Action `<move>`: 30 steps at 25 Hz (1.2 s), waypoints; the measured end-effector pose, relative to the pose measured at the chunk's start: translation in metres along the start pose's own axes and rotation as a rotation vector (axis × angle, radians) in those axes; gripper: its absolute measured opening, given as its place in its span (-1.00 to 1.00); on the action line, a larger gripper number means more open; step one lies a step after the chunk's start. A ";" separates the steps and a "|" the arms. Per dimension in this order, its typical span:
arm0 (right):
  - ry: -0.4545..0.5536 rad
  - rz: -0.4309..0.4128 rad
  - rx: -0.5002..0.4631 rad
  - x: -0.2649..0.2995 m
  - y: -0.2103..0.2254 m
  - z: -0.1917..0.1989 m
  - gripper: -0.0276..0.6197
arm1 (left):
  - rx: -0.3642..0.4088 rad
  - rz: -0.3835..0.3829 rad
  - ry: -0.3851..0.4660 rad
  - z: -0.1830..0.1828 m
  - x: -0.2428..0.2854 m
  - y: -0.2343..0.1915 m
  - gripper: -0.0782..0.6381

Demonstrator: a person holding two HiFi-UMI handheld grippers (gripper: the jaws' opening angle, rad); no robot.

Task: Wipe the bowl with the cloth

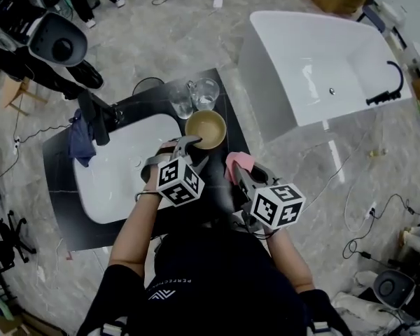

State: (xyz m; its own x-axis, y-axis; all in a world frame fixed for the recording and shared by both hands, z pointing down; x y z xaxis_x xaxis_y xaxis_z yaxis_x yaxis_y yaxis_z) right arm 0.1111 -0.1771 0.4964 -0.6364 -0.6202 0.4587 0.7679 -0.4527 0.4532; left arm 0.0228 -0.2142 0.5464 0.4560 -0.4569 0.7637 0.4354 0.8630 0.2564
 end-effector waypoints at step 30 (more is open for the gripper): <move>-0.056 -0.162 -0.059 0.026 -0.008 -0.016 -0.78 | -0.054 -0.017 0.030 -0.011 -0.007 0.005 -0.72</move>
State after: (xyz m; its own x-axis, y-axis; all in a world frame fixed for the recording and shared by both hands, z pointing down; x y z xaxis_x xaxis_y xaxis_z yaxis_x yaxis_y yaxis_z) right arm 0.0899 -0.1998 0.4927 -0.7539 -0.5001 0.4260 0.6569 -0.5816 0.4798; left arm 0.0302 -0.2085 0.5358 0.4710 -0.4780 0.7414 0.4841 0.8426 0.2357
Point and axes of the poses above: the fingertips, and each gripper's own axes: x forward along the fingers, y to its right, z out of its underside, the point moved 1 cm from there along -x, backward along the fingers, and after that the axes turned 5 degrees about -x, right-handed, at the moved point
